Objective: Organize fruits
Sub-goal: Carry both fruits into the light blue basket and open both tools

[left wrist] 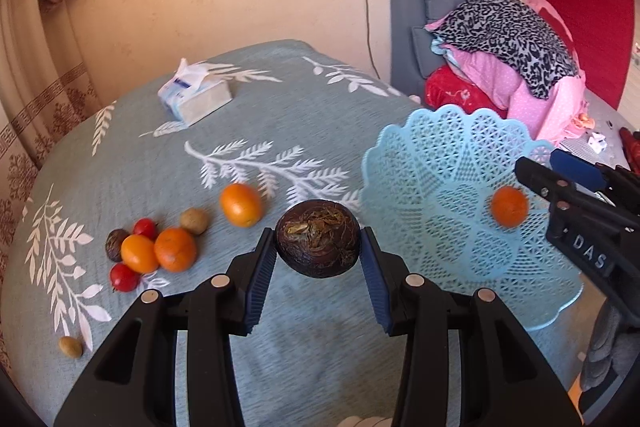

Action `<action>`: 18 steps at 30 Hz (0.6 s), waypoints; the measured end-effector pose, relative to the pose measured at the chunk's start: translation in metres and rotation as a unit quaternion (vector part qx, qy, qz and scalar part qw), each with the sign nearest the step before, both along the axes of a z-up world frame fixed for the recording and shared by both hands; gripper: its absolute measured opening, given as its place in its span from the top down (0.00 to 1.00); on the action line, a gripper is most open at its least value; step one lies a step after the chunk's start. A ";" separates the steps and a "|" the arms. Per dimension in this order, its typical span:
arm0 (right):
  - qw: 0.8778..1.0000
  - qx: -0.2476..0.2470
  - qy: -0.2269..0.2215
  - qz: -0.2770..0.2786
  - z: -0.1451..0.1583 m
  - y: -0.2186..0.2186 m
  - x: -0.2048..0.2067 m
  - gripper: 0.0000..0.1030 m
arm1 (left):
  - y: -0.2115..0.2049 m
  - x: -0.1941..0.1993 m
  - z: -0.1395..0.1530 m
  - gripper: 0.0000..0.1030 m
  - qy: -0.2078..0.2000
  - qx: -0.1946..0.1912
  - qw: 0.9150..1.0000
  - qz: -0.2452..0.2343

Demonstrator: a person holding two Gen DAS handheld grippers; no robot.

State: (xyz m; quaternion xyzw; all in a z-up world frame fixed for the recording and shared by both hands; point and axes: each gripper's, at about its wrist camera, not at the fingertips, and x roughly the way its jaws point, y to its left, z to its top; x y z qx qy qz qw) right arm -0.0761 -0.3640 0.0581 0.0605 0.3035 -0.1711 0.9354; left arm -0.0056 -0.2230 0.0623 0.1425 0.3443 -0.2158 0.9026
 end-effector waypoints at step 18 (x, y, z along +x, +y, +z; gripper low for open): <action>0.999 -0.019 -0.013 -0.040 0.006 -0.016 -0.011 0.54 | -0.050 0.000 -0.004 0.50 0.009 -0.005 0.999 -0.050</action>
